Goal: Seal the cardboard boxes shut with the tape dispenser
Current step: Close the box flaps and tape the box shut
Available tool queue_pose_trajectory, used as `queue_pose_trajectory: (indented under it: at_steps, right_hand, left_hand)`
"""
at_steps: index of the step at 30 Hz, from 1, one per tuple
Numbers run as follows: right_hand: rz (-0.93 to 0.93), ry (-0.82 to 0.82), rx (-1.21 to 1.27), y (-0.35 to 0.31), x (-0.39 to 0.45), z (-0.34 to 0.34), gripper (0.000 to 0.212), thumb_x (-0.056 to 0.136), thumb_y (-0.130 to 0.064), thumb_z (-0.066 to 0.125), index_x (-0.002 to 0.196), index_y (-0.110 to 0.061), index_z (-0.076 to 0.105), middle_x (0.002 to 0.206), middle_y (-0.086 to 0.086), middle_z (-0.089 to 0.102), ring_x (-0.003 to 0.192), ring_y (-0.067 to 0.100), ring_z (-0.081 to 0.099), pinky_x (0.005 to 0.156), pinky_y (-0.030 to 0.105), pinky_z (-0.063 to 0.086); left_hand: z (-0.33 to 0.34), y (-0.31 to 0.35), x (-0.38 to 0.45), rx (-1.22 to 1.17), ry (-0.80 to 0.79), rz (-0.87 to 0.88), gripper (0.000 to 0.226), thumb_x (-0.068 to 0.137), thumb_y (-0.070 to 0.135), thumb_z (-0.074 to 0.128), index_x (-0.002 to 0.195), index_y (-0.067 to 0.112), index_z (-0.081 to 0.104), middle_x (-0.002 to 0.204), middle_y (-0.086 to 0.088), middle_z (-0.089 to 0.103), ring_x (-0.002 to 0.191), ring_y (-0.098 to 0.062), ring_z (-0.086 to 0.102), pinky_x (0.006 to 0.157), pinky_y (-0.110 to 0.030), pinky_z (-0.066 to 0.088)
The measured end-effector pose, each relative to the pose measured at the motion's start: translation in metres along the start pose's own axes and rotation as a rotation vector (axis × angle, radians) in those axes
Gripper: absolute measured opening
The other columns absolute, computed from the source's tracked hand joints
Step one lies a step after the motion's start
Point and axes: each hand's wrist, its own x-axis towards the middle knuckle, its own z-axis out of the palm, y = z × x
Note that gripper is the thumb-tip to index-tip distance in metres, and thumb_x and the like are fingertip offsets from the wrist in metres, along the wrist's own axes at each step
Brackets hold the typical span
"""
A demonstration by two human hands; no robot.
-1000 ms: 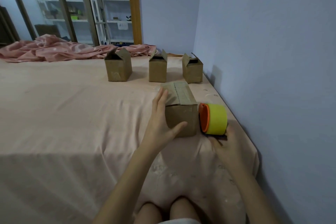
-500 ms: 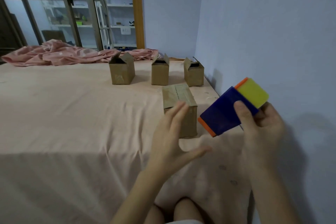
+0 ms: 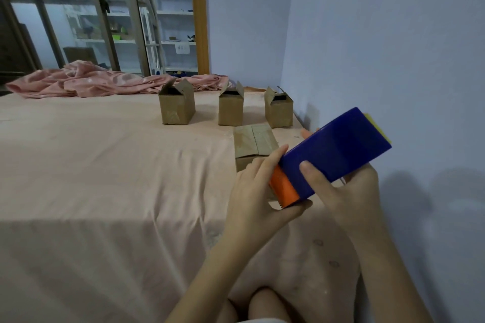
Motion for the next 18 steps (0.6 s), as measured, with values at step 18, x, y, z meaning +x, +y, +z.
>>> queue_pose_trajectory:
  at_steps: [18]
  right_hand:
    - [0.343,0.386,0.616,0.016,-0.005,0.016,0.033,0.093,-0.029,0.050,0.115,-0.007,0.060,0.093,0.006,0.068,0.077,0.013,0.065,0.061,0.023,0.052]
  left_hand:
    - [0.010,0.011,0.003,-1.066,0.130,-0.531,0.033,0.081,0.039,0.053,0.092,0.008,0.059,0.066,0.003,0.062,0.058,-0.008,0.057,0.055,-0.021,0.050]
